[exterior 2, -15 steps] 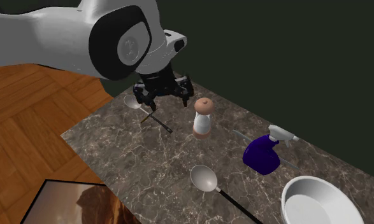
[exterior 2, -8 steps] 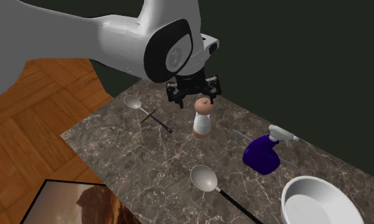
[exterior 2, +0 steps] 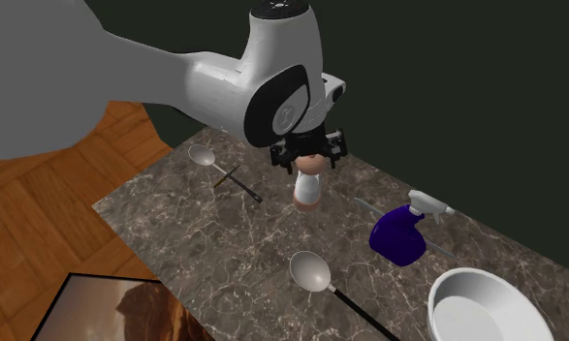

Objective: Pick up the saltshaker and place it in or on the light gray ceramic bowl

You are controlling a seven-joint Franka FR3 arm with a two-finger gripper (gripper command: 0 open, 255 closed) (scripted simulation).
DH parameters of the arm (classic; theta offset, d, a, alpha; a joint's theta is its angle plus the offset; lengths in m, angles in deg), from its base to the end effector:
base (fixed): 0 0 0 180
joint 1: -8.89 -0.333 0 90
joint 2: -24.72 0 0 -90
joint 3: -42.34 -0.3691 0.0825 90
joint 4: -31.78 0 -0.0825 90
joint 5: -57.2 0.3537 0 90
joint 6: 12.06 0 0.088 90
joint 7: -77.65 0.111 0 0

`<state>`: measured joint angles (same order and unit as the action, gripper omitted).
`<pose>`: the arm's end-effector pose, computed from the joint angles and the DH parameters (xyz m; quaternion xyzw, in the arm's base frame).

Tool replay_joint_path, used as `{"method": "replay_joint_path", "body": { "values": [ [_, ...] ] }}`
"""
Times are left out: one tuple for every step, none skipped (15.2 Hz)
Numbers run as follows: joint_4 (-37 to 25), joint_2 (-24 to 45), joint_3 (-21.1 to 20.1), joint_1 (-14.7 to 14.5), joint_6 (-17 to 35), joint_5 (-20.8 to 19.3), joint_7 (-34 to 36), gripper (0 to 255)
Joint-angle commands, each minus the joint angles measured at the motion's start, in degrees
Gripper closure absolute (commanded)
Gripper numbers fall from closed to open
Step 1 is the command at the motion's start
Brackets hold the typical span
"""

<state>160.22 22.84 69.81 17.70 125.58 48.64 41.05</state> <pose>0.4106 -0.3056 0.4663 0.9930 0.0523 0.0479 0.0947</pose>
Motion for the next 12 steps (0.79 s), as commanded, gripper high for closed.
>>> {"method": "replay_joint_path", "body": {
  "values": [
    [0.09, 1.23, 0.12, 0.04, 1.28, 0.67, -0.45, 0],
    [0.1, 1.22, 0.12, 0.05, 1.28, 0.67, -0.44, 0],
    [0.1, 1.23, 0.12, 0.05, 1.28, 0.67, -0.44, 0],
    [0.09, 1.23, 0.12, 0.05, 1.28, 0.67, -0.45, 0],
    [0.09, 1.23, 0.12, 0.05, 1.28, 0.67, -0.45, 0],
    [0.09, 1.23, 0.12, 0.05, 1.28, 0.67, -0.45, 0],
    [0.09, 1.23, 0.12, 0.05, 1.28, 0.67, -0.45, 0],
    [0.09, 1.22, 0.12, 0.05, 1.26, 0.67, -0.44, 0],
    [0.09, 1.22, 0.12, 0.05, 1.26, 0.67, -0.44, 255],
    [0.09, 1.22, 0.12, 0.05, 1.26, 0.67, -0.44, 255],
    [0.09, 1.22, 0.12, 0.05, 1.26, 0.67, -0.44, 255],
    [0.09, 1.21, 0.12, 0.05, 1.26, 0.66, -0.44, 255]
  ]
}}
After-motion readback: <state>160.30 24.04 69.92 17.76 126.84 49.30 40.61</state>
